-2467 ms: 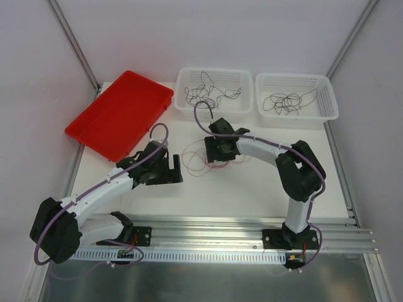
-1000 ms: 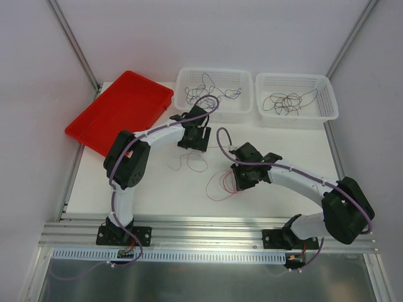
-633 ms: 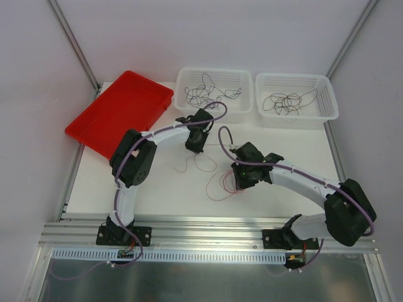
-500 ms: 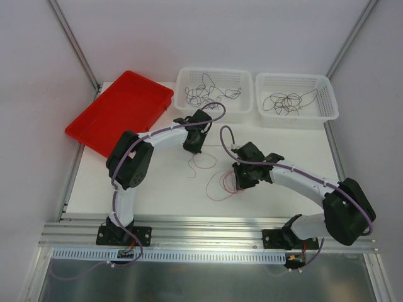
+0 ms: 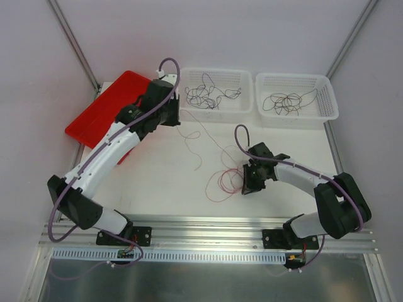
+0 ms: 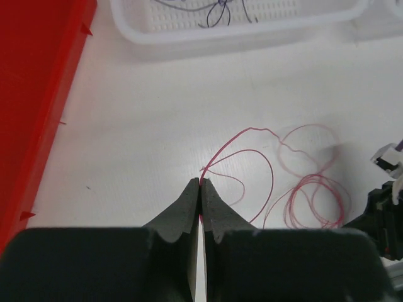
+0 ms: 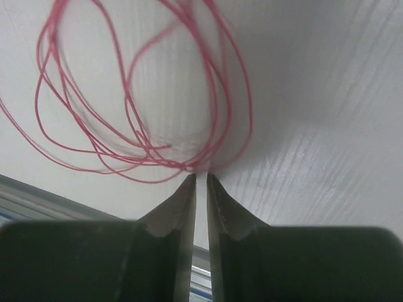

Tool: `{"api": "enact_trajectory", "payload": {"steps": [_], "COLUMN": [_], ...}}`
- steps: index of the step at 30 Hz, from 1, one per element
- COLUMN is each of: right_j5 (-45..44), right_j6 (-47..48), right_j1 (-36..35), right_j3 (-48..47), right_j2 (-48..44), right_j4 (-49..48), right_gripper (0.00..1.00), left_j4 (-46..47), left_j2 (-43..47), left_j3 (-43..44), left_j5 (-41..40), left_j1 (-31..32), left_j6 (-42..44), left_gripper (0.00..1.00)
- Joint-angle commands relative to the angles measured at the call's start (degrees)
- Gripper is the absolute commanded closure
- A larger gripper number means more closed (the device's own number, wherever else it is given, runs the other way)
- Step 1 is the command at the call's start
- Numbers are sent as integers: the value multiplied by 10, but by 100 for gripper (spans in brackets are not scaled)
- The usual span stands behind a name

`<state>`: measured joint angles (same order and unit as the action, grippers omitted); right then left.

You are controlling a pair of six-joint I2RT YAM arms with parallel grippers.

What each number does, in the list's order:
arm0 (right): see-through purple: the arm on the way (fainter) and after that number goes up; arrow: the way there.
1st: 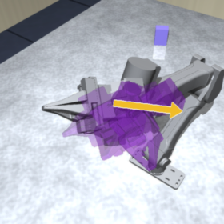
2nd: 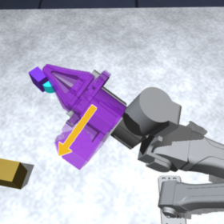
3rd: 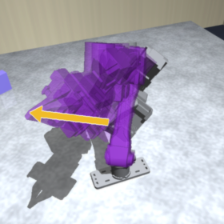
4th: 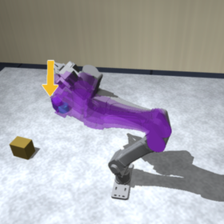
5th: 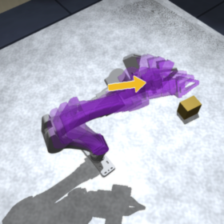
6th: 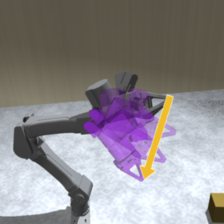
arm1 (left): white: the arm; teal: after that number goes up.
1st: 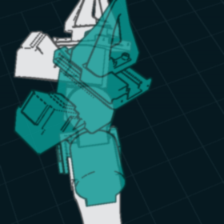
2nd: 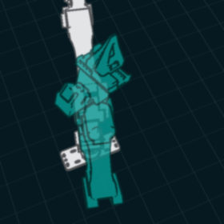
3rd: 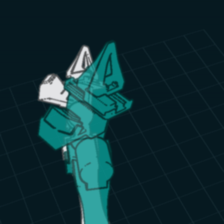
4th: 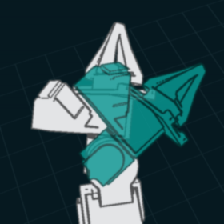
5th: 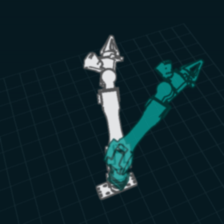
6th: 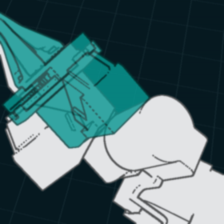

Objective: Untangle the cables

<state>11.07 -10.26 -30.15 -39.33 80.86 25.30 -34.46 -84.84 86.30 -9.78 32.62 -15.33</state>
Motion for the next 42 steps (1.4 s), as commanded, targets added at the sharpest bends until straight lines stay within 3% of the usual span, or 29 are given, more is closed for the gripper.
{"api": "enact_trajectory", "payload": {"steps": [1,9,15,19,20,21,28,34,42], "right_j5": [18,31,26,-8,-16,-19,-42,-134,-288], "right_j6": [-15,-14,9,13,7,7,3,-5,-40], "right_j1": [25,69,50,-1,-21,-29,-82,-146,-206], "right_j3": [21,44,19,-39,-47,-57,-148,-242,-325], "right_j2": [12,3,-61,-93,-93,-91,15,137,246], "right_j4": [-17,-24,-14,-11,-26,-35,-103,-97,-35], "right_gripper": [84,84,78,64,56,56,20,18,28], "left_j4": [-58,-104,-107,-108,-107,-107,-107,-108,-110], "left_j2": [48,127,144,165,169,173,208,244,274], "left_j3": [49,159,165,126,110,102,42,3,-25], "left_j5": [-15,-38,35,45,47,48,49,43,35], "left_j1": [-2,-11,-11,-11,-11,-11,-11,-11,-11], "left_j6": [-7,7,-4,-21,-27,-28,-46,-57,-59], "left_gripper": [100,100,100,100,100,100,100,100,100]}}
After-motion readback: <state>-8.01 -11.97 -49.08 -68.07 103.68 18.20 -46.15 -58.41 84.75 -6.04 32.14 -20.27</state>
